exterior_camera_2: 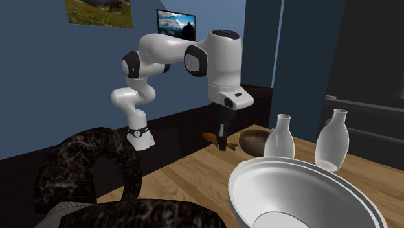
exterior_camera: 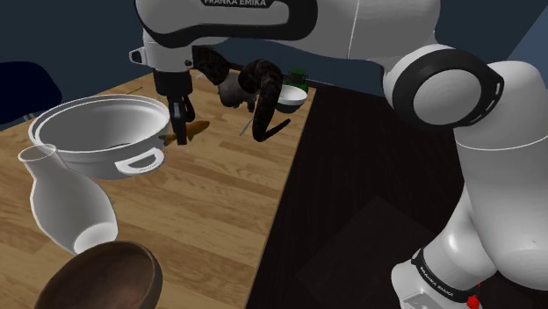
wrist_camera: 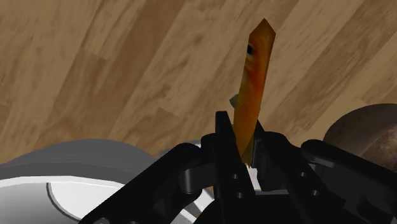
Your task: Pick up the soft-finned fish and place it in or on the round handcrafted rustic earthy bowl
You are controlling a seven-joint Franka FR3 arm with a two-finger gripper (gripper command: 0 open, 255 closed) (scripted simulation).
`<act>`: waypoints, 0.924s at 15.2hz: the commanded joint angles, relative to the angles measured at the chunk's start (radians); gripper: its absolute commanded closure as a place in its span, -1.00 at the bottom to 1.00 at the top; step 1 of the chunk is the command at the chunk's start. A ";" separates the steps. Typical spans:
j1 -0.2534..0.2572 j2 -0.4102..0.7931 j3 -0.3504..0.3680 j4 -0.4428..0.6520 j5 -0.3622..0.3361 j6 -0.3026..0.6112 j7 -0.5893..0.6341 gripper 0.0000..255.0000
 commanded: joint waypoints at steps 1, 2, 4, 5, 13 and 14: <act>0.015 -0.007 0.004 -0.005 0.000 -0.001 0.019 1.00; 0.029 -0.016 0.008 -0.022 0.000 0.009 0.037 1.00; 0.058 -0.030 0.017 -0.048 0.000 0.026 0.074 1.00; 0.073 -0.034 0.021 -0.058 -0.001 0.033 0.092 1.00; 0.197 -0.027 0.053 -0.062 -0.010 0.060 0.242 1.00; 0.214 -0.021 0.057 -0.053 -0.013 0.060 0.261 1.00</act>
